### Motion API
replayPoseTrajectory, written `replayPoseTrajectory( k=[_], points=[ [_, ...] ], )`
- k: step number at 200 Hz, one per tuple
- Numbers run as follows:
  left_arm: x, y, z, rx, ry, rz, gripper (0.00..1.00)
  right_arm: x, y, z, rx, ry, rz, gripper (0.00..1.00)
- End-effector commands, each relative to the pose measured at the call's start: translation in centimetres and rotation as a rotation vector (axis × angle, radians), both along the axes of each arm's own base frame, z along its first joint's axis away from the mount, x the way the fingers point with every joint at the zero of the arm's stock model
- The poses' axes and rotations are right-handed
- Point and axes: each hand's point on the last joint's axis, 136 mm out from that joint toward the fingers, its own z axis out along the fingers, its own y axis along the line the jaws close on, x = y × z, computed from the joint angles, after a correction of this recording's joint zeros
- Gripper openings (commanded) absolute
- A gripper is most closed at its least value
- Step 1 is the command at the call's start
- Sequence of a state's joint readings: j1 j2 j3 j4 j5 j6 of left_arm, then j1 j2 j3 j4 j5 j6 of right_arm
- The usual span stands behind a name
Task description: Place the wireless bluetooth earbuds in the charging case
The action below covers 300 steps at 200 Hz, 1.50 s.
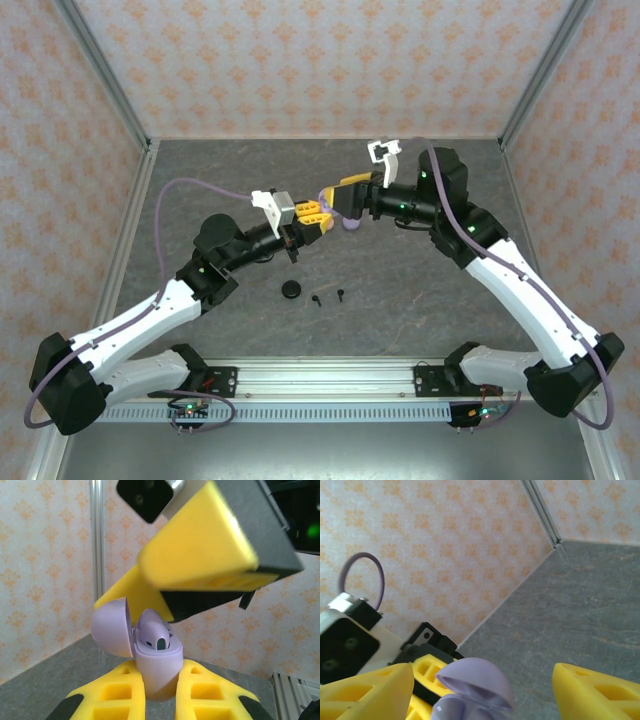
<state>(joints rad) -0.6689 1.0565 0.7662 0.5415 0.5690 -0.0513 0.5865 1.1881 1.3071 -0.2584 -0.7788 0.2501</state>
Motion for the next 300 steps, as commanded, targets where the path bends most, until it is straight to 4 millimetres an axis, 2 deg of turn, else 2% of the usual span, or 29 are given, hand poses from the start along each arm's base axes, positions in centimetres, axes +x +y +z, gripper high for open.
replayPoseTrajectory(
  k=[1,51,70,76,91,151,169,184,201,218,250,271,300],
  points=[
    [-0.4,-0.1,1.4,-0.018,-0.032,-0.011,0.0,-0.9,1.1,0.7,0.022,0.013,0.095,0.72],
    [-0.2,-0.2,0.7,-0.008,-0.013,-0.013,0.0,-2.5,1.1,3.3,0.102,-0.058,0.159,0.61],
    [-0.2,-0.3,0.2,0.0,0.001,-0.013,0.0,-2.3,1.1,3.7,0.115,-0.081,0.159,0.61],
    [-0.2,-0.2,0.1,0.001,0.006,-0.012,0.0,-3.2,0.6,4.7,0.132,-0.111,0.164,0.61],
    [-0.2,-0.2,-0.2,0.006,0.014,-0.007,0.0,-3.4,0.6,4.9,0.137,-0.124,0.172,0.61],
    [-0.1,-0.1,-0.7,0.013,0.026,-0.002,0.0,-2.9,0.2,4.0,0.101,-0.12,0.132,0.62],
    [0.0,0.0,-0.9,0.018,0.037,0.007,0.0,-1.9,-0.3,2.9,0.041,-0.1,0.055,0.63],
    [0.4,0.1,-1.6,0.034,0.068,0.03,0.0,-0.3,-1.6,1.4,-0.046,-0.077,-0.062,0.66],
    [1.1,0.2,-3.4,0.076,0.128,0.06,0.0,1.4,-3.5,-0.1,-0.128,-0.062,-0.202,0.7],
    [1.9,0.3,-6.2,0.138,0.211,0.098,0.0,2.4,-5.3,-1.6,-0.158,-0.042,-0.302,0.75],
    [3.8,1.2,-13.2,0.23,0.412,0.184,0.0,3.6,-8.9,-4.2,-0.148,-0.001,-0.474,0.86],
    [5.1,1.6,-17.8,0.278,0.558,0.223,0.0,3.9,-10.7,-5.8,-0.143,0.011,-0.563,1.0],
    [6.9,2.0,-23.5,0.327,0.756,0.276,0.0,4.3,-11.8,-7.4,-0.131,0.05,-0.607,0.99]
  ],
)
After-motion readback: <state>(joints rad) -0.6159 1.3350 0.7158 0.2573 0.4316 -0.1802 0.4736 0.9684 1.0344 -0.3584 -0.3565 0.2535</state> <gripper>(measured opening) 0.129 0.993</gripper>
